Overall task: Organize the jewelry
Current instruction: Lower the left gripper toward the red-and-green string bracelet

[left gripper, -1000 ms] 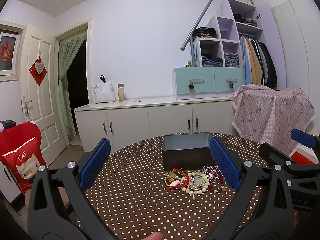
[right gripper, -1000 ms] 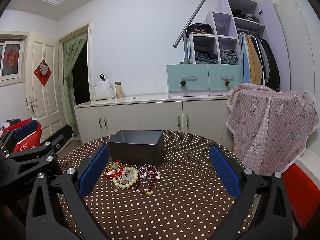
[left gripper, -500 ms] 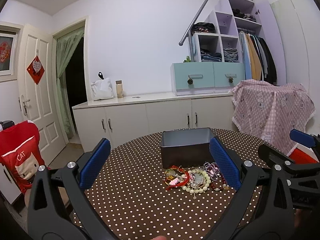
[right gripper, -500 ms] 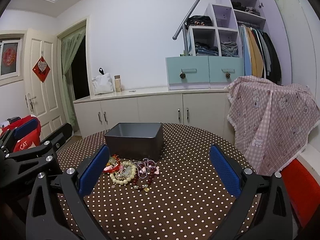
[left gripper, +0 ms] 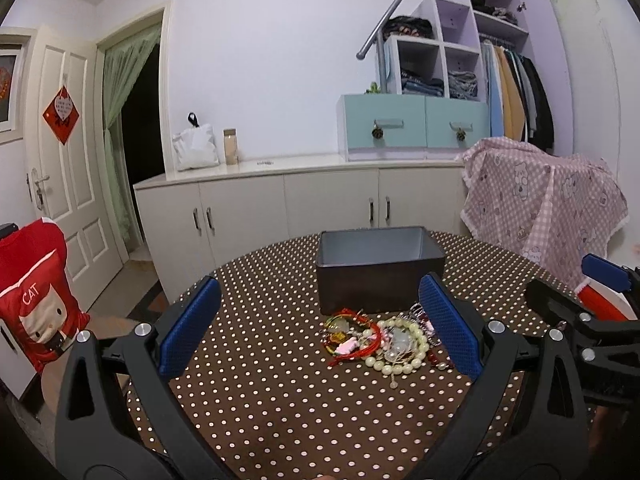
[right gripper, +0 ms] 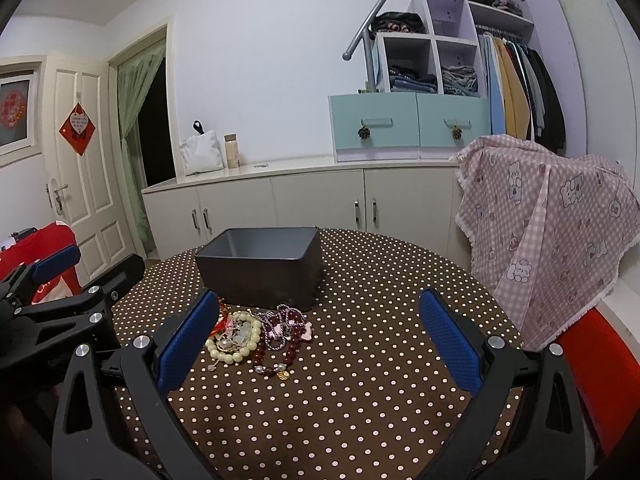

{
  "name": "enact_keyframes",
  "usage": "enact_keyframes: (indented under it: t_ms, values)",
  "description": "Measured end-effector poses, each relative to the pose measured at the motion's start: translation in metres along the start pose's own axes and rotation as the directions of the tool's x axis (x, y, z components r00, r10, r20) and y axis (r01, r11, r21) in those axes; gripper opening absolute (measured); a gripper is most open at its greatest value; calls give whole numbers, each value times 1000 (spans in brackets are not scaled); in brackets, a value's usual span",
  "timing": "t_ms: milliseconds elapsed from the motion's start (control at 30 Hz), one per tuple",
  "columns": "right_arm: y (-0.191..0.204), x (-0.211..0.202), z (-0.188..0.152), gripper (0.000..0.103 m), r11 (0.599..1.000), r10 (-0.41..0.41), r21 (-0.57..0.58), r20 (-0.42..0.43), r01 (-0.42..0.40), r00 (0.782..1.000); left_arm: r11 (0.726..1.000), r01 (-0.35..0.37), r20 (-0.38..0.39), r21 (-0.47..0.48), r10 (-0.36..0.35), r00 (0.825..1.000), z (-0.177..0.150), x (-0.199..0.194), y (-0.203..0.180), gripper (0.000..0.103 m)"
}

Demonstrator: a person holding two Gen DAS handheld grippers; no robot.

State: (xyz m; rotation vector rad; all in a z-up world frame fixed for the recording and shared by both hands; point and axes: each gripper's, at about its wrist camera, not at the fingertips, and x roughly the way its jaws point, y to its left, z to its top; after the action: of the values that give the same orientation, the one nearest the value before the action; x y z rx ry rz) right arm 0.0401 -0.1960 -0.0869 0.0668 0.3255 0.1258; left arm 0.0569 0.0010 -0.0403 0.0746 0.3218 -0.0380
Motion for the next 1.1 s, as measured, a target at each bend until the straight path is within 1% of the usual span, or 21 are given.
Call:
enact_keyframes:
  t_ms: [100, 167, 200, 233, 267, 333, 400, 467, 533, 600, 667, 700, 733, 767, 800, 833, 933, 1033, 1067, 1100]
  values:
    - [-3, 7, -3, 96, 1000, -8, 10, -20, 8, 1000, 1000, -5, -51, -21, 4, 999, -2, 12, 9, 97]
    - [-8, 12, -3, 96, 999, -3, 33, -40, 4, 999, 998, 15, -106, -53, -21, 994, -4, 24, 21, 97]
    - [-9, 13, -3, 96, 999, 1, 42, -41, 1, 999, 998, 22, -122, -63, -30, 992, -6, 28, 25, 97]
    - [-10, 14, -3, 96, 999, 3, 46, -43, -1, 999, 997, 33, -160, -76, -45, 986, -8, 35, 31, 97]
    - [-11, 15, -3, 96, 999, 4, 49, -50, -1, 999, 996, 36, -180, -84, -51, 982, -10, 39, 35, 97]
    - [-12, 19, -2, 96, 999, 9, 54, -67, -5, 998, 992, 47, -248, -117, -75, 966, -15, 52, 44, 97]
    - [-13, 22, -2, 96, 998, 14, 58, -81, -10, 997, 988, 65, -295, -141, -105, 950, -19, 61, 49, 97]
    - [-14, 26, -3, 96, 998, 20, 65, -100, -14, 995, 988, 67, -312, -136, -107, 944, -22, 66, 48, 96]
    - [-17, 31, -3, 96, 997, 26, 79, -124, -16, 992, 992, 79, -332, -101, -109, 937, -23, 69, 41, 89]
    - [-21, 35, -3, 96, 995, 31, 96, -148, -17, 989, 991, 109, -352, -76, -129, 927, -24, 73, 34, 75]
    - [-23, 38, -5, 96, 994, 35, 107, -164, -18, 986, 987, 153, -374, -43, -158, 914, -24, 76, 22, 70]
    - [-25, 41, -5, 96, 993, 38, 113, -175, -18, 984, 985, 169, -379, -24, -166, 910, -25, 76, 17, 65]
    - [-25, 41, -6, 96, 993, 40, 116, -181, -19, 983, 982, 189, -395, 0, -173, 902, -26, 80, 10, 60]
    - [-26, 44, -6, 96, 992, 43, 122, -192, -20, 981, 979, 202, -407, 10, -181, 896, -26, 81, 7, 49]
    - [-27, 45, -7, 96, 992, 47, 127, -201, -21, 979, 975, 220, -420, 23, -190, 887, -27, 83, 2, 45]
    - [-28, 46, -8, 96, 991, 52, 133, -207, -25, 977, 973, 230, -431, 34, -193, 881, -28, 86, -2, 45]
    - [-29, 49, -9, 96, 988, 66, 150, -224, -33, 972, 969, 240, -450, 54, -191, 873, -30, 91, -8, 44]
    - [-30, 53, -10, 96, 986, 76, 164, -243, -36, 967, 962, 269, -461, 47, -218, 860, -29, 94, -10, 44]
    - [-30, 54, -11, 96, 985, 80, 167, -247, -39, 966, 963, 266, -464, 52, -213, 860, -29, 96, -12, 42]
    - [-29, 54, -11, 96, 985, 83, 168, -250, -42, 965, 964, 260, -467, 60, -203, 860, -29, 98, -13, 28]
